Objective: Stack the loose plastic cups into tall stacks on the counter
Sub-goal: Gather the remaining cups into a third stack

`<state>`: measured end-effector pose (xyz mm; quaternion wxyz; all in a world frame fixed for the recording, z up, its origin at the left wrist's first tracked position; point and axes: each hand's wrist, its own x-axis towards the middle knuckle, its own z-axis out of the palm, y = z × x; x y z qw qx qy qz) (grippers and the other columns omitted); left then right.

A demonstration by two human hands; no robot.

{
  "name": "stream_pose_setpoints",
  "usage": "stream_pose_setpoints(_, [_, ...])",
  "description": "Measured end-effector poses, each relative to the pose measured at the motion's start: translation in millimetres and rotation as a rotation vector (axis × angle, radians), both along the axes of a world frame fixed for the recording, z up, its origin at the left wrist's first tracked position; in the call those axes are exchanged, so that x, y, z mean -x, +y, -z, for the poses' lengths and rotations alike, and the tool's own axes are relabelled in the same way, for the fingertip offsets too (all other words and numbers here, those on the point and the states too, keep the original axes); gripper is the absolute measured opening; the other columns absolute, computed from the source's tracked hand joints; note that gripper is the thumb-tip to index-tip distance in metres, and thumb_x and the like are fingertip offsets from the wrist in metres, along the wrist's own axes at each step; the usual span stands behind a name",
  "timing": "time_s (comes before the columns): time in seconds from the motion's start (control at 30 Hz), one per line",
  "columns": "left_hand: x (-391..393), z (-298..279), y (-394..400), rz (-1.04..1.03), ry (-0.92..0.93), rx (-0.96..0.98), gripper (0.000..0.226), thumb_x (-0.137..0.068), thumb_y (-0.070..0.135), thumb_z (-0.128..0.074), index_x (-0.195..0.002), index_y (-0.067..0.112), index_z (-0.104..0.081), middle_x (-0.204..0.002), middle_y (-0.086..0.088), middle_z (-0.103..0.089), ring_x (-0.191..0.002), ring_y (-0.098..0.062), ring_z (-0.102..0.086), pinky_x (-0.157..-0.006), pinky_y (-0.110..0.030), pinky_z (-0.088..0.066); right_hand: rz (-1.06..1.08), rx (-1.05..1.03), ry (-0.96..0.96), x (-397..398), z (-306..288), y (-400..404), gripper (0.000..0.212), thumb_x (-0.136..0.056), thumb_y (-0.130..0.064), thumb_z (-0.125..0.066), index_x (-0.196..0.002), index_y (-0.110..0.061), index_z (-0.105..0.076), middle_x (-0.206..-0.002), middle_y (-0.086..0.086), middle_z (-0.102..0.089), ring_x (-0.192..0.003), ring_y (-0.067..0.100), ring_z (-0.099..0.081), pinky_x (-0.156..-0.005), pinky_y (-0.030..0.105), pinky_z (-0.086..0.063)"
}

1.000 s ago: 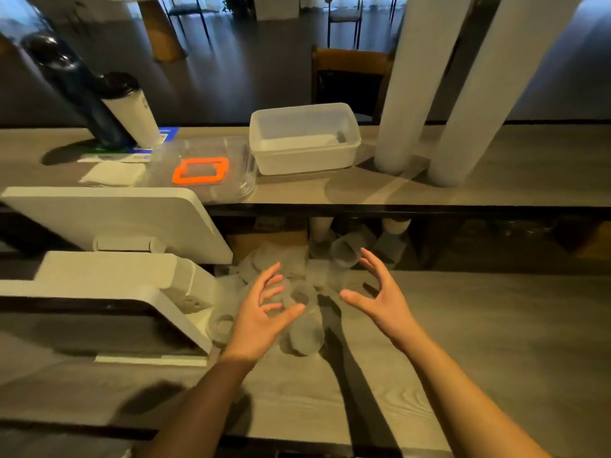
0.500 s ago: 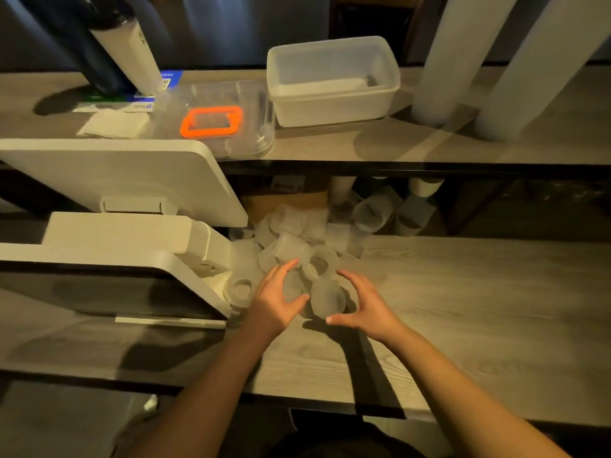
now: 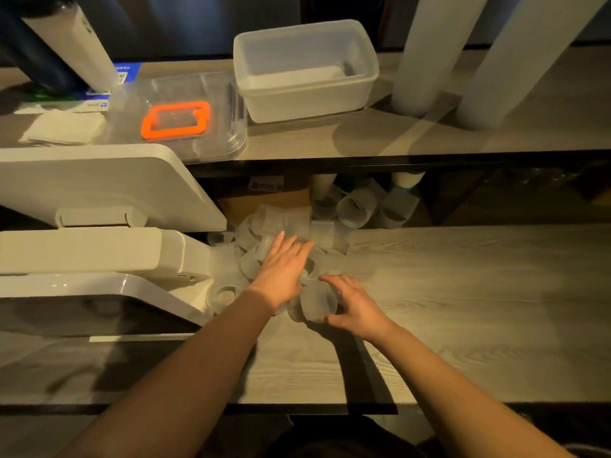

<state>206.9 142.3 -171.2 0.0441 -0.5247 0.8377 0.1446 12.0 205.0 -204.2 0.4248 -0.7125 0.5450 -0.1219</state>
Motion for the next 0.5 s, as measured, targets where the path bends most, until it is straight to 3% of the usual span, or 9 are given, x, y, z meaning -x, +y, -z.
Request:
stream_pose_setpoints(0.13, [1,-1,1,-0.017,0.065,0.001,0.083,-0.083,0.028,-0.074,-0.153,0.018,-0.029,-0.153,-0.003,-0.037,-0.148,-0.02,-0.02,-0.119,-0.031,0.014,0.054,-0.042,-0.042,5,-1,2,0.093,-0.076,-0.033,-0.082,-0.153,-0.033,-0.03,-0.141,-0.006,-0.043,-0.13,0.01,-0.036,-0.109,0.026,-0.034])
stream_pose_setpoints(0.23, [1,0,1,-0.073,0.171,-0.001,0.078,-0.081,0.037,-0.076,-0.147,0.021,-0.037,-0.147,0.001,-0.043,-0.144,-0.016,-0.028,-0.123,-0.031,0.007,0.136,-0.101,-0.1,11,-1,4,0.102,-0.072,-0.033,-0.084,-0.153,-0.04,-0.023,-0.135,-0.011,-0.042,-0.125,0.005,-0.041,-0.104,0.022,-0.038])
stream_pose_setpoints(0.37, [7,-7,5,-0.258,0.384,-0.118,0.077,-0.077,0.041,-0.078,-0.142,0.028,-0.038,-0.144,0.004,-0.046,-0.14,-0.018,-0.037,-0.121,-0.041,-0.026,0.266,-0.123,-0.223,22,-7,5,0.1,-0.073,-0.02,-0.084,-0.151,-0.042,-0.026,-0.133,-0.013,-0.044,-0.121,-0.002,-0.044,-0.094,0.008,-0.037])
stream_pose_setpoints(0.43, [11,-13,9,-0.377,0.505,-0.195,0.074,-0.075,0.042,-0.079,-0.135,0.037,-0.036,-0.139,0.005,-0.051,-0.126,-0.017,-0.05,-0.108,-0.042,-0.044,0.333,-0.111,-0.286,28,-10,3,0.095,-0.074,-0.016,-0.084,-0.15,-0.037,-0.032,-0.129,-0.011,-0.048,-0.118,-0.001,-0.048,-0.098,0.013,-0.041])
stream_pose_setpoints(0.5, [16,-22,13,-0.493,0.641,-0.239,0.069,-0.074,0.043,-0.081,-0.128,0.043,-0.036,-0.132,0.008,-0.055,-0.113,-0.013,-0.058,-0.098,-0.039,-0.051,0.402,-0.081,-0.329,34,-15,2,0.084,-0.076,-0.017,-0.084,-0.145,-0.033,-0.041,-0.13,-0.007,-0.05,-0.118,0.002,-0.051,-0.103,0.022,-0.045])
